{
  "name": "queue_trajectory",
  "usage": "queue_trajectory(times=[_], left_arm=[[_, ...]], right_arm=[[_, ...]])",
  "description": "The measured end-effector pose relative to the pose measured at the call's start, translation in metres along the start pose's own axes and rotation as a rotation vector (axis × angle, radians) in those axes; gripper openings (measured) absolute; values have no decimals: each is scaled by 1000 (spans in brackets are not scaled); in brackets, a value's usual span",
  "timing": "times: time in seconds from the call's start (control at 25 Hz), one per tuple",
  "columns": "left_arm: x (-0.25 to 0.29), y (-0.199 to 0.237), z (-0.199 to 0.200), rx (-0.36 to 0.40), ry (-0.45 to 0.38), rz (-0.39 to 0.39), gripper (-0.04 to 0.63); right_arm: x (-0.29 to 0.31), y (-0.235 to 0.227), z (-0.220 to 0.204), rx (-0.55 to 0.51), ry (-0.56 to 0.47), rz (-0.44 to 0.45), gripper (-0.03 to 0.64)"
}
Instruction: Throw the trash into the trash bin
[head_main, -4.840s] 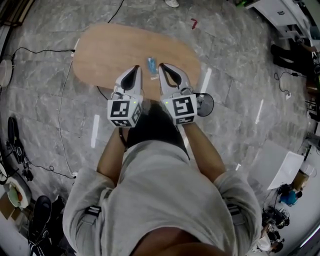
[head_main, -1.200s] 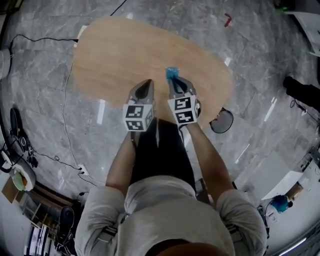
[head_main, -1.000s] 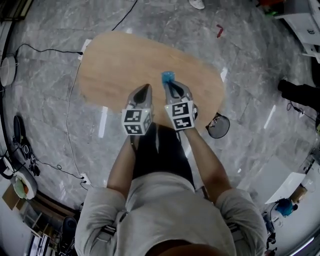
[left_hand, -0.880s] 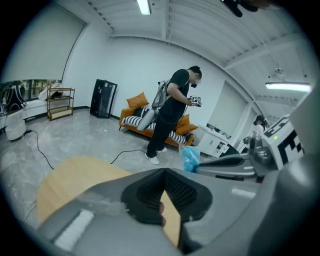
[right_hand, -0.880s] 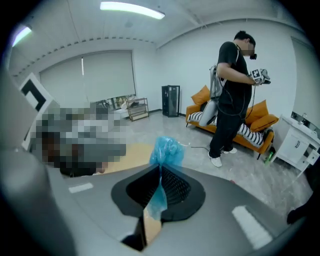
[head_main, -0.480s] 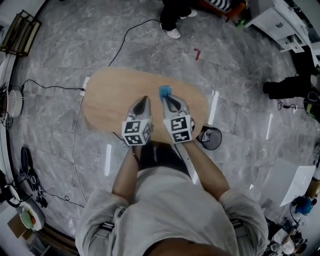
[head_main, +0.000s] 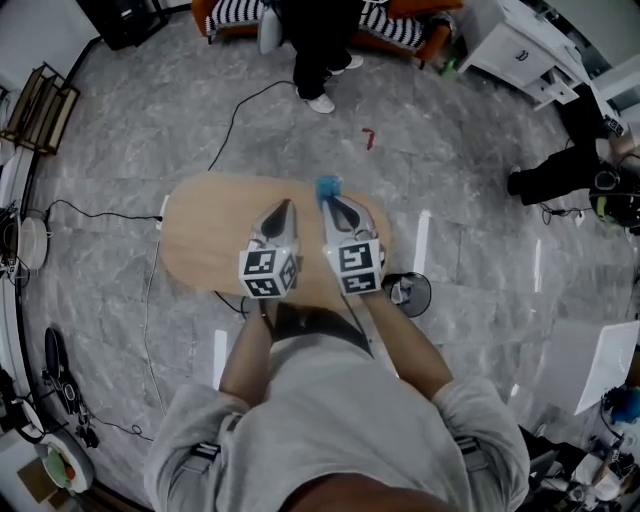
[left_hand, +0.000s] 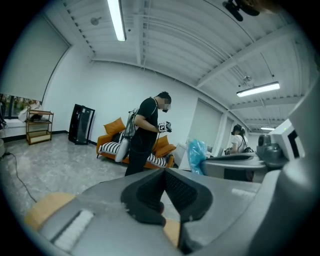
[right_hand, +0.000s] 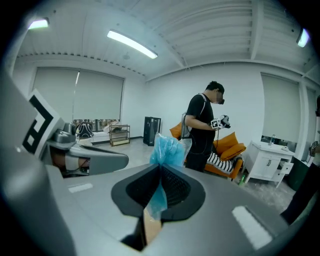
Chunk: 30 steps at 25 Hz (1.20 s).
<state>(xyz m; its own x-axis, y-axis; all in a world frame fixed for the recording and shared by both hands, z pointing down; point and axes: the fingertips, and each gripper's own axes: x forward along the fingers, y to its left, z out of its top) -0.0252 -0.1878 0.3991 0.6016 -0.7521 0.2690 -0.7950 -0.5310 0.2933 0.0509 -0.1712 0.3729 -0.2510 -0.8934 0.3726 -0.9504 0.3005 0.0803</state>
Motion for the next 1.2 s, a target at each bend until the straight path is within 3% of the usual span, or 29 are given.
queue_trajectory(times=[0.16, 0.64, 0.88, 1.2], left_arm=[[8, -19, 0, 20, 14, -54, 18], [20, -94, -9, 87, 89, -372, 18], [12, -156, -30, 124, 131, -540, 18], [-3, -247, -56, 200, 173, -696, 18]], right_arm=[[-13, -14, 1, 27, -15, -53, 25], [-79, -48, -25, 144, 18, -358, 25], [-140, -63, -50, 191, 29, -517, 25], [-213, -87, -76, 239, 4, -643, 25]])
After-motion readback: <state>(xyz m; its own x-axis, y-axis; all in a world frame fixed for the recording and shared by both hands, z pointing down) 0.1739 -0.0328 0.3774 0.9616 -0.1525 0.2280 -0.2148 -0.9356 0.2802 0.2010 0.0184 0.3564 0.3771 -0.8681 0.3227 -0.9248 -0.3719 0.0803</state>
